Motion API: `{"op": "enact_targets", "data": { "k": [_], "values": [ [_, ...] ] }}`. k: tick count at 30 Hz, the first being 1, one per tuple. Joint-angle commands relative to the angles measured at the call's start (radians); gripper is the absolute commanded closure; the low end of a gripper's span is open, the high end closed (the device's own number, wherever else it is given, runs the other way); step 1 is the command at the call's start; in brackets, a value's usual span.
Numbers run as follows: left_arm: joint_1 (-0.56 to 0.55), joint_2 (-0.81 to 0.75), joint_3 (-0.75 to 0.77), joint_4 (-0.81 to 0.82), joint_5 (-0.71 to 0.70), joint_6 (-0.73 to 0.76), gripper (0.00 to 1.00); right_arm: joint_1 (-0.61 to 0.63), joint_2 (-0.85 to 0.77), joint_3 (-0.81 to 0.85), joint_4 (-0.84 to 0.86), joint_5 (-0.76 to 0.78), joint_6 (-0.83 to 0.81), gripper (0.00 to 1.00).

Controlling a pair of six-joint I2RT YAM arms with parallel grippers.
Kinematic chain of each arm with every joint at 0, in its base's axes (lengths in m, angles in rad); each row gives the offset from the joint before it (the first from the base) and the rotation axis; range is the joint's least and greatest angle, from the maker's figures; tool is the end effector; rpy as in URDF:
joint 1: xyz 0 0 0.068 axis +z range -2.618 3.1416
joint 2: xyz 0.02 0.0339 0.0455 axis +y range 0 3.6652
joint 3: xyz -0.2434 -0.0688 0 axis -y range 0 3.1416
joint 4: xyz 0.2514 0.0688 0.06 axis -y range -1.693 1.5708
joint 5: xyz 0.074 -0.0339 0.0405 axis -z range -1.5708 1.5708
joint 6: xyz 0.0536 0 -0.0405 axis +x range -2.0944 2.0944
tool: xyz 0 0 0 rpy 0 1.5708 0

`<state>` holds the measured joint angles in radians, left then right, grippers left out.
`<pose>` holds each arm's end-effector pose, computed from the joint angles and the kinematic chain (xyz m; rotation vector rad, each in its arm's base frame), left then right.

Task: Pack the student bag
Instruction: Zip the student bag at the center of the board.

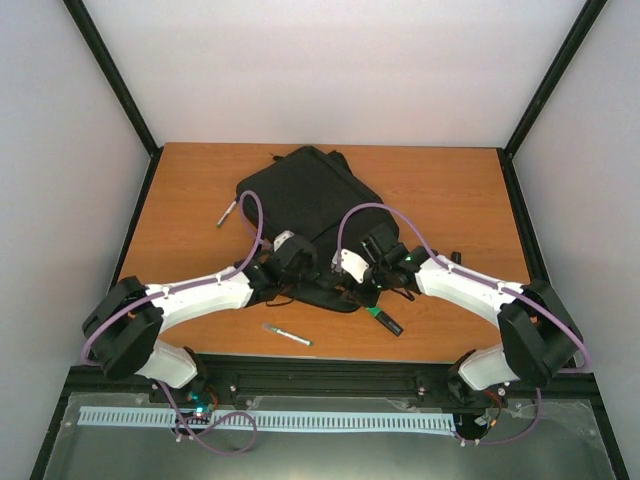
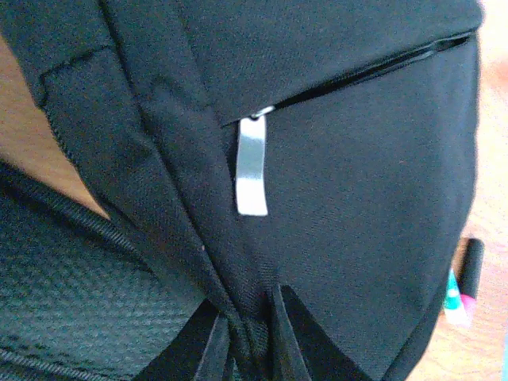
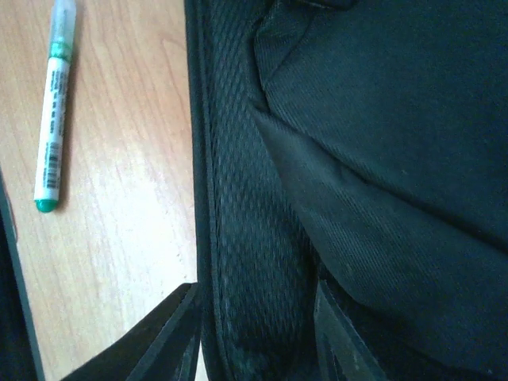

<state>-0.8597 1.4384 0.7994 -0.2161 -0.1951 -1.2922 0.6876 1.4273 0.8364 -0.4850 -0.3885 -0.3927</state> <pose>0.2092 -0.2270 0.1575 -0.6367 2.4644 -0.7189 0.2082 0.1973 0.1554 -1.4728 2.2006 0.6128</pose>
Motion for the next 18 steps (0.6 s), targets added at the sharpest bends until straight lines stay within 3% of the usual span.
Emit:
{"op": "enact_targets", "data": {
  "k": [1,5,10,18],
  "values": [
    [0.005,0.012,0.105,0.042,0.003,0.031,0.94,0.01,-0.001,0.021,0.059,0.038,0.032,0.61],
    [0.006,0.028,0.154,0.044,0.001,0.053,0.99,0.01,-0.002,0.053,0.031,0.078,0.069,0.59],
    [0.005,0.056,0.207,0.042,0.025,0.062,0.99,0.009,-0.018,0.056,0.03,0.234,0.122,0.47],
    [0.006,0.069,0.226,0.051,0.037,0.066,0.99,-0.02,-0.084,0.003,0.042,0.368,0.151,0.47]
  ]
}}
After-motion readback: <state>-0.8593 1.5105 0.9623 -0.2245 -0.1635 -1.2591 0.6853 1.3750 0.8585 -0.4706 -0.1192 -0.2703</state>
